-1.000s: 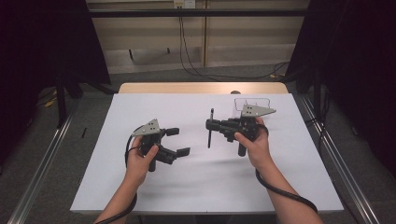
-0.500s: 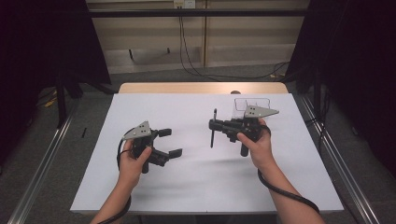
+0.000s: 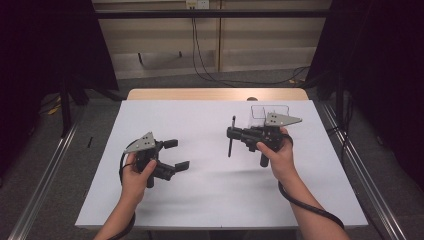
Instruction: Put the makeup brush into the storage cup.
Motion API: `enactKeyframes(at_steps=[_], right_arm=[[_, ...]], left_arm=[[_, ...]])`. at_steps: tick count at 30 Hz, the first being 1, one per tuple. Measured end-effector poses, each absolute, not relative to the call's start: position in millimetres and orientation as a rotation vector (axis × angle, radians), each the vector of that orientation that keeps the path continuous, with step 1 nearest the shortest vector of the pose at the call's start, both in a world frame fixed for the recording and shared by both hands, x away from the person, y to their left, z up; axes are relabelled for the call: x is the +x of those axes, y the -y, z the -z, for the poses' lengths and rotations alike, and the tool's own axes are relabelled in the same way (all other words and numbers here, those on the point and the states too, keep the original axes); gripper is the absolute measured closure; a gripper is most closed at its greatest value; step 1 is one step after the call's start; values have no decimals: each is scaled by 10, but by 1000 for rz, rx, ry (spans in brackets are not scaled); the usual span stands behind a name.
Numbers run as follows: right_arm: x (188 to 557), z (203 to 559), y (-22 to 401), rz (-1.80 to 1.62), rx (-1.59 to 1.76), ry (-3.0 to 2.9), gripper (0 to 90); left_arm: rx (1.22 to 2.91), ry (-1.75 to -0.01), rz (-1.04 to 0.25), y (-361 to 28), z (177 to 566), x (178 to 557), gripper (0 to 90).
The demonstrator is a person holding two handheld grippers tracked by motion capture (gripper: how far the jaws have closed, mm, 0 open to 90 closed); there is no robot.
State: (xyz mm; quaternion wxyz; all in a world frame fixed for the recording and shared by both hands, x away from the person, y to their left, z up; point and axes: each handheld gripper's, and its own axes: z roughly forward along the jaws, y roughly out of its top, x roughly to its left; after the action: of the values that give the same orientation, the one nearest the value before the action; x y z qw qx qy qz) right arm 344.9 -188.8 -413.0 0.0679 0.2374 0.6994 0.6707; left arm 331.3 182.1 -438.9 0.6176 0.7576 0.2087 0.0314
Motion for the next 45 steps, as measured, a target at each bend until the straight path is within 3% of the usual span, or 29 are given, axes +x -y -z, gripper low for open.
enactKeyframes(at_steps=[45], right_arm=[[3447, 4114, 2147, -1975, 732, -2088, 847]], left_arm=[[1763, -517, -98, -2117, 4445, 3176, 19]])
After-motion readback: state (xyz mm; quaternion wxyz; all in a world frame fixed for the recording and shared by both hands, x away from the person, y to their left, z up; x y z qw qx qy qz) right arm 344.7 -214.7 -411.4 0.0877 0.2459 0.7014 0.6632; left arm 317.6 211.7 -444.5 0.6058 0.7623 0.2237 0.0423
